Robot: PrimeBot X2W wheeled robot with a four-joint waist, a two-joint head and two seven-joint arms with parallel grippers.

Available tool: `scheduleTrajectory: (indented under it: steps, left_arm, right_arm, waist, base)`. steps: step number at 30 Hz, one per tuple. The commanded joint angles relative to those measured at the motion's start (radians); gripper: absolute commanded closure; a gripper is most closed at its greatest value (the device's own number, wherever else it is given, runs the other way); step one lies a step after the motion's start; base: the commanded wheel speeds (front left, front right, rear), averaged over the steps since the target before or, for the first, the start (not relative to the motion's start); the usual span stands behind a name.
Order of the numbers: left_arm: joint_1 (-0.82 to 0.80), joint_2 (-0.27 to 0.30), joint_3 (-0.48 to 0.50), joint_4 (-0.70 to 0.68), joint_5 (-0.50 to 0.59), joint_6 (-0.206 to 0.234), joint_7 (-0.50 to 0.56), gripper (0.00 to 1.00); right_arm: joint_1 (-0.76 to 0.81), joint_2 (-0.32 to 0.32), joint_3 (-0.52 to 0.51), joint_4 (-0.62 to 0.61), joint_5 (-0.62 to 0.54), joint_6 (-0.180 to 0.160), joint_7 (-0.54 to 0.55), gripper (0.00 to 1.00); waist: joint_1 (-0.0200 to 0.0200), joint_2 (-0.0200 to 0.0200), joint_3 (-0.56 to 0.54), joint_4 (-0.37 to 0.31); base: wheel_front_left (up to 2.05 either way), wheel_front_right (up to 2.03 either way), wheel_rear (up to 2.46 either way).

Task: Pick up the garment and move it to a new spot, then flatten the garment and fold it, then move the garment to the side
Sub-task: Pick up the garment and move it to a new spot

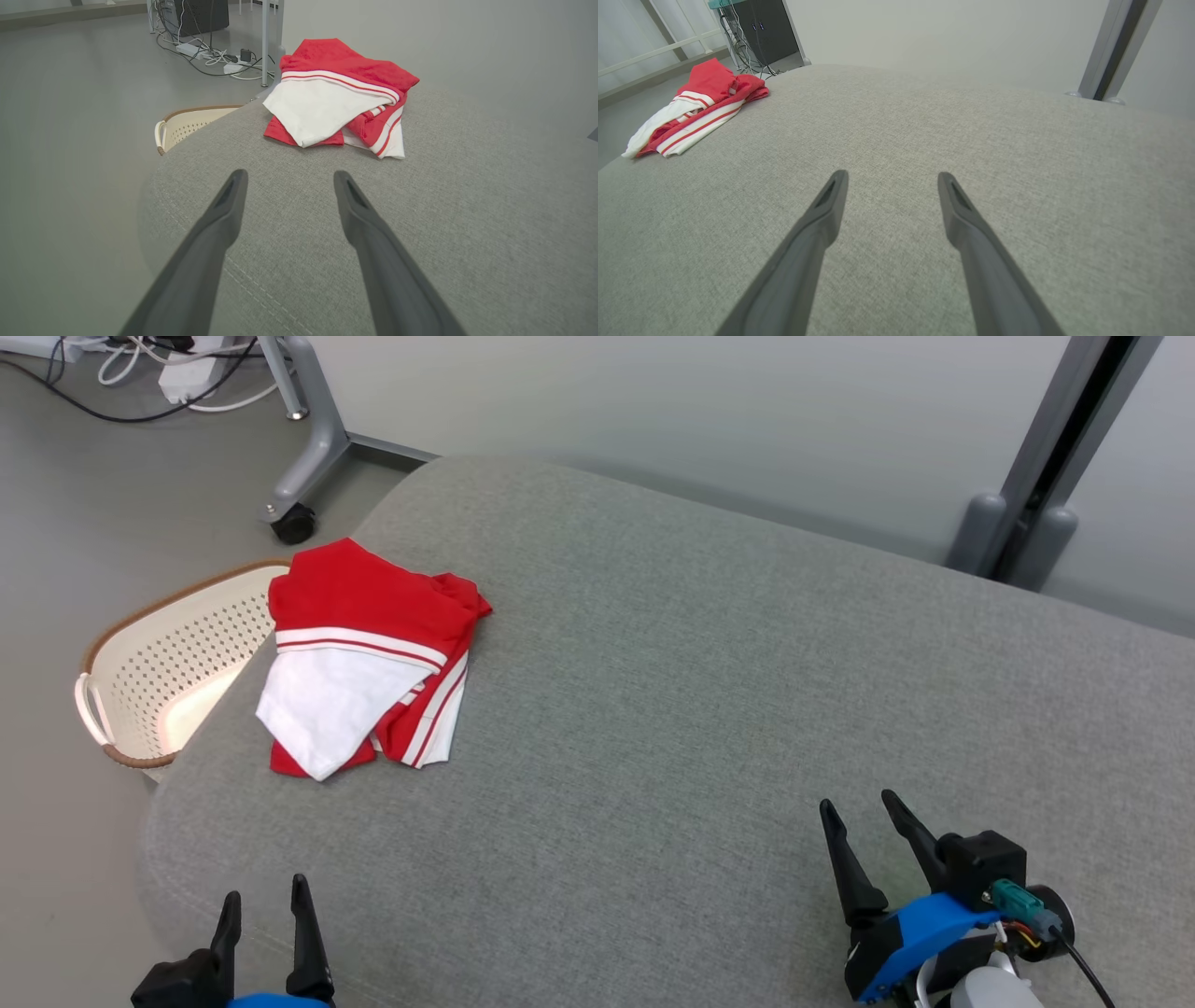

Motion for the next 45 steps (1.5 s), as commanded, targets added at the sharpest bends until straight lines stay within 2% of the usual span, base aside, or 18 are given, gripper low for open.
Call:
scheduleTrajectory:
  steps: [1, 4, 10, 18, 23, 27, 33, 34, 36, 39, 45]
  left_arm:
    - [-0.01, -0.002, -0.003, 0.001, -0.005, -0.006, 0.0, 0.0]
    - [-0.048, -0.001, 0.011, 0.01, -0.02, -0.014, 0.0, 0.0]
    - [-0.178, 0.009, 0.099, 0.05, -0.021, -0.038, 0.0, 0.0]
    - [-0.412, 0.104, 0.153, 0.235, -0.031, -0.055, 0.0, 0.0]
    - [-0.545, 0.165, 0.127, 0.414, -0.064, -0.055, 0.0, 0.0]
    - [-0.619, 0.198, 0.062, 0.54, -0.117, -0.056, 0.005, 0.0]
    - [-0.657, 0.209, -0.03, 0.654, -0.221, -0.056, 0.084, 0.0]
    - [-0.659, 0.201, -0.042, 0.663, -0.246, -0.056, 0.104, 0.09]
    - [-0.658, 0.201, -0.075, 0.661, -0.28, -0.056, 0.127, 1.0]
    - [-0.658, 0.216, -0.12, 0.646, -0.324, -0.056, 0.132, 1.0]
    - [-0.666, 0.28, -0.233, 0.535, -0.354, -0.056, 0.029, 1.0]
  right_arm:
    - [-0.014, -0.005, 0.002, -0.002, 0.004, 0.0, -0.003, 0.0]
    - [-0.02, -0.005, 0.002, -0.01, -0.013, 0.0, -0.003, 0.0]
    - [-0.058, -0.004, 0.008, -0.042, -0.032, 0.0, -0.003, 0.0]
    - [-0.119, -0.004, 0.031, -0.105, -0.068, 0.0, -0.003, 0.0]
    - [-0.141, -0.004, 0.035, -0.131, -0.082, 0.0, -0.003, 0.0]
    - [-0.153, -0.006, 0.032, -0.139, -0.092, 0.0, -0.002, 0.0]
    - [-0.159, -0.007, 0.025, -0.134, -0.089, 0.0, -0.001, 0.0]
    - [-0.162, -0.007, 0.025, -0.133, -0.085, 0.0, -0.001, 0.0]
    - [-0.169, -0.007, 0.023, -0.13, -0.08, 0.0, -0.001, 0.0]
    - [-0.174, -0.007, 0.027, -0.128, -0.065, 0.0, -0.001, 0.0]
    - [-0.152, -0.005, 0.035, -0.124, -0.018, 0.0, -0.002, 0.0]
  waist:
    - [-0.0001, 0.0, 0.003, -0.003]
    - [-0.0001, 0.0, 0.026, -0.023]
    - [-0.0001, 0.0, 0.109, -0.076]
    - [-0.0001, 0.0, 0.23, -0.143]
    - [-0.0001, 0.0, 0.285, -0.173]
    - [-0.0001, 0.0, 0.31, -0.19]
    - [-0.0001, 0.0, 0.325, -0.204]
    - [-0.0001, 0.0, 0.326, -0.206]
    - [-0.0001, 0.0, 0.329, -0.207]
    - [-0.0001, 0.0, 0.324, -0.208]
    - [-0.0001, 0.0, 0.271, -0.212]
  base:
    - [0.0, 0.0, 0.0]
    - [0.0, 0.0, 0.0]
    - [0.0, 0.0, 0.0]
    - [0.0, 0.0, 0.0]
    - [0.0, 0.0, 0.0]
    - [0.0, 0.0, 0.0]
    - [0.0, 0.0, 0.0]
    - [0.0, 0.0, 0.0]
    - [0.0, 0.0, 0.0]
    - [0.0, 0.0, 0.0]
    - [0.0, 0.0, 0.0]
